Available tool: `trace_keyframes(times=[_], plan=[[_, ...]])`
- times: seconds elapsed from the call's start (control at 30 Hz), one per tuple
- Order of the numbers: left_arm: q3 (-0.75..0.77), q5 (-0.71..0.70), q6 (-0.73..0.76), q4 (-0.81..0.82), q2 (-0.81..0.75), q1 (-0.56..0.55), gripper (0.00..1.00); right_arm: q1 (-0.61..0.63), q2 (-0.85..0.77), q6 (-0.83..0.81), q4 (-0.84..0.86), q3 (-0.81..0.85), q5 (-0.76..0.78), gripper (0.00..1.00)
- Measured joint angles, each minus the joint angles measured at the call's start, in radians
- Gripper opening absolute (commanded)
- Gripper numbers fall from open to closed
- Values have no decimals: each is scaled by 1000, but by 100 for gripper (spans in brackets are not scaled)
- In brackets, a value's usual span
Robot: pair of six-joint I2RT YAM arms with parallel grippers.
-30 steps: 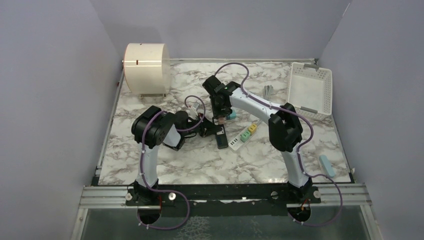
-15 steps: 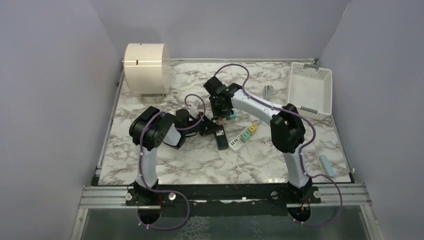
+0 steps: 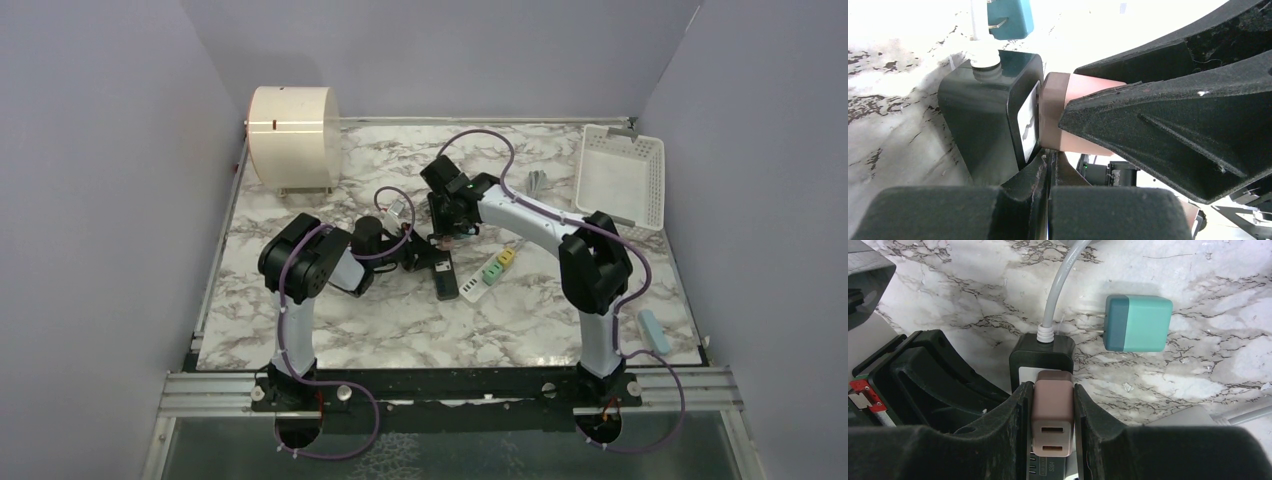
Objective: Pull the plug off the socket
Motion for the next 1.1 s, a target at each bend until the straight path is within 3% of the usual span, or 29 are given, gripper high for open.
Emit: trace_keyframes(times=[0.2,0.73,0.97,1.1], plan=[[1,0,-1,3,0,-2,0,-2,-4,1,-19,9,19,1],[7,-45,3,-12,13,3,0,50,21,14,-143,137,339,1],[13,-46,6,-25,11,3,0,46,3,-21,-100,122,222,1],[19,-50,25,-67,-8,2,0,0,-71,-76,-20,58,-8,1]])
